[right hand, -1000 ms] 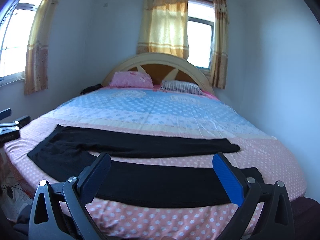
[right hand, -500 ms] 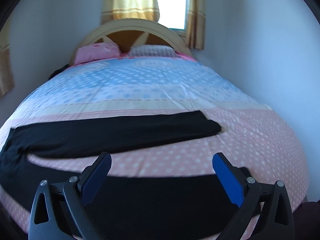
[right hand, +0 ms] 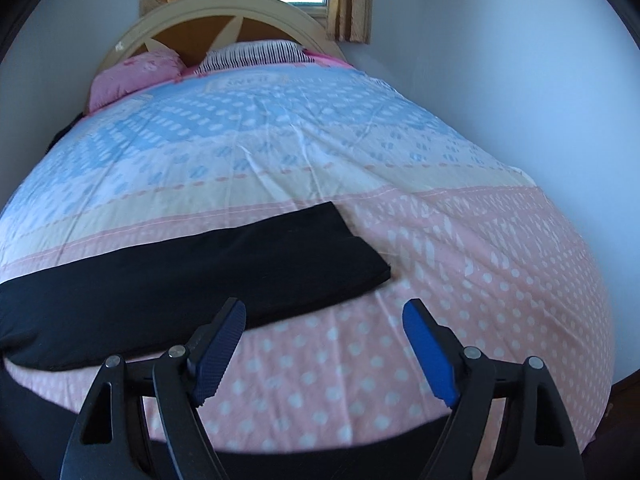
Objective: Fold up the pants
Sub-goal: 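Lower both grippers onto the black pants and close them on the fabric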
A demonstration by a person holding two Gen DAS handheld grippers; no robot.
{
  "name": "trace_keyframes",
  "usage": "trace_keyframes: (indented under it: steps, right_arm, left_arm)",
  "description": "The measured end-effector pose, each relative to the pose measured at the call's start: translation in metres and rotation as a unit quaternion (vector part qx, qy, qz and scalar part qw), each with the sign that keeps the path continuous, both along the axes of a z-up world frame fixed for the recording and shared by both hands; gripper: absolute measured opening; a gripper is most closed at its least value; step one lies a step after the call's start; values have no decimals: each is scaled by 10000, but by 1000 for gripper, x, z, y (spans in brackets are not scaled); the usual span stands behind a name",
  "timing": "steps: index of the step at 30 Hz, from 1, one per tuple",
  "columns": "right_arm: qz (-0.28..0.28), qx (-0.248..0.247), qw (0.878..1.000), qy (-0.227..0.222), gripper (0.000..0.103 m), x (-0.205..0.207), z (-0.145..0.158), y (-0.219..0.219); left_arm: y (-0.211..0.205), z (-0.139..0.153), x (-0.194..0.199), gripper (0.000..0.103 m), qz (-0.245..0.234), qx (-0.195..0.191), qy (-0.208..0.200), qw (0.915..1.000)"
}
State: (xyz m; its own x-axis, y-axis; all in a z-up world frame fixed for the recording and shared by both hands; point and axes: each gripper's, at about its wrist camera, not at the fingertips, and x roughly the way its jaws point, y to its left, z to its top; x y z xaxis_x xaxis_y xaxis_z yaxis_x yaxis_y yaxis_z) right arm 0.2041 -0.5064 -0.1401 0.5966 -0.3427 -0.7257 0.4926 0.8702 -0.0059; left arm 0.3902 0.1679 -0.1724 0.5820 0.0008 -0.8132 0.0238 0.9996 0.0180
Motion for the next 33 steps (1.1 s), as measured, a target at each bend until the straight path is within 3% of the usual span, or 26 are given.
trace_keyframes:
  steps: [6,17,24,33]
  right_arm:
    - [-244,254,9993,145,82,20,-11,-35]
    - [-417,733,9961,263,82,58,-26,-85]
    - [-353,739,9963,271,82,74,-25,-106]
    - [-102,1467,9890,154,82,114,-39,-121]
  left_arm:
    - [-2,-2,-3,35,-200,-329,-9,9993]
    - [-8,-1,5,37,-329,28,-60,9994]
    - [-11,-1,7,30,-567,181,-55,9982]
    - [-19,-3,14,31,-497,342,-54,9982]
